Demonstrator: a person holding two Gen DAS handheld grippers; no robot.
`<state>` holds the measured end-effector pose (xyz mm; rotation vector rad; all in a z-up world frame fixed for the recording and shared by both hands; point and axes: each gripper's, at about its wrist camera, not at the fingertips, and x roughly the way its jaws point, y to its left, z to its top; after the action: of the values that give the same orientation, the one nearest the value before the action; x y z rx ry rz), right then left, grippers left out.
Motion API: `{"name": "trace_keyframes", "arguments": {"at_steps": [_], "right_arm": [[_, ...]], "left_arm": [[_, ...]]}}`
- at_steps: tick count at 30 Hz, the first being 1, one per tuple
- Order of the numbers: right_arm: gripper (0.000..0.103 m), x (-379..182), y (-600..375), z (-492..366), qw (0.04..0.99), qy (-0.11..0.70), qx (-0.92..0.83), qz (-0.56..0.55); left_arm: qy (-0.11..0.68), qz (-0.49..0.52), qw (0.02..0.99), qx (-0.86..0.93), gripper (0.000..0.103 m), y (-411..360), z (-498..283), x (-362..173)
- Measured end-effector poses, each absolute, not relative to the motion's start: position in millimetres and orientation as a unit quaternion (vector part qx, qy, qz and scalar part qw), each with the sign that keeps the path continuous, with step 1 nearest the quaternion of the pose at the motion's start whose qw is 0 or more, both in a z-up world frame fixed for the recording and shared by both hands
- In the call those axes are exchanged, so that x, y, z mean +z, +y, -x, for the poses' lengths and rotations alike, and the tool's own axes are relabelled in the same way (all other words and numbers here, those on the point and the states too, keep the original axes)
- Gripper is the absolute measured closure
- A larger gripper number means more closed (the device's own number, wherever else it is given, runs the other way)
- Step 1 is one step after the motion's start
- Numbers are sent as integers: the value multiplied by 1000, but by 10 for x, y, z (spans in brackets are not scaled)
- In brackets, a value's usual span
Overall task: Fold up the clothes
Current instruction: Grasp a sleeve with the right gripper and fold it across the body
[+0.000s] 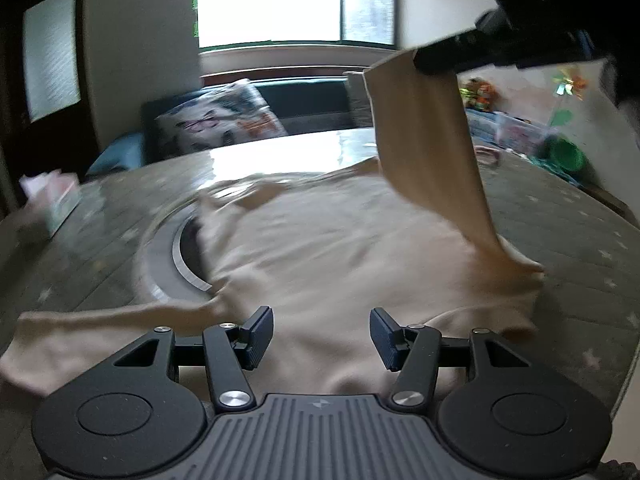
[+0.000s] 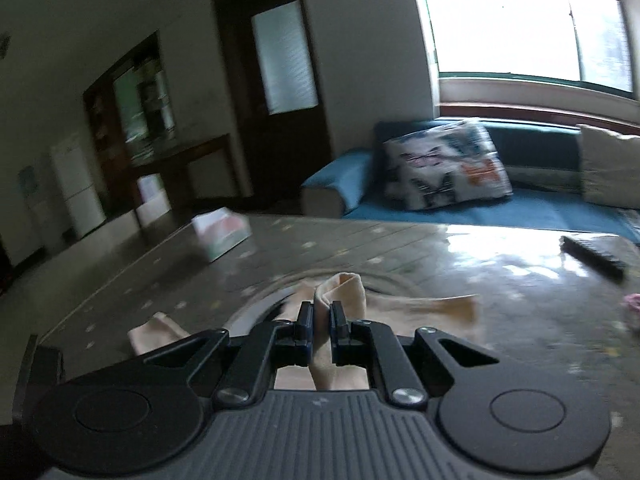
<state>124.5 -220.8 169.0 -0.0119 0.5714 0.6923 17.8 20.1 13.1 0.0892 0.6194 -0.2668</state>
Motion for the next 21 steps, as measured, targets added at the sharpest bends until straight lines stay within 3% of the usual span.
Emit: {"name": "trace_keyframes", "arguments": {"at_steps": [8,21], "right_arm": [[85,1470,-1883,-1089,874,317,366,41],[85,705,-2632,-1215,861,411,283,97]], "left_arm": [[306,-24,946,-107,46,432,-60,94],[293,-10,951,-98,50,367,-134,205]]}}
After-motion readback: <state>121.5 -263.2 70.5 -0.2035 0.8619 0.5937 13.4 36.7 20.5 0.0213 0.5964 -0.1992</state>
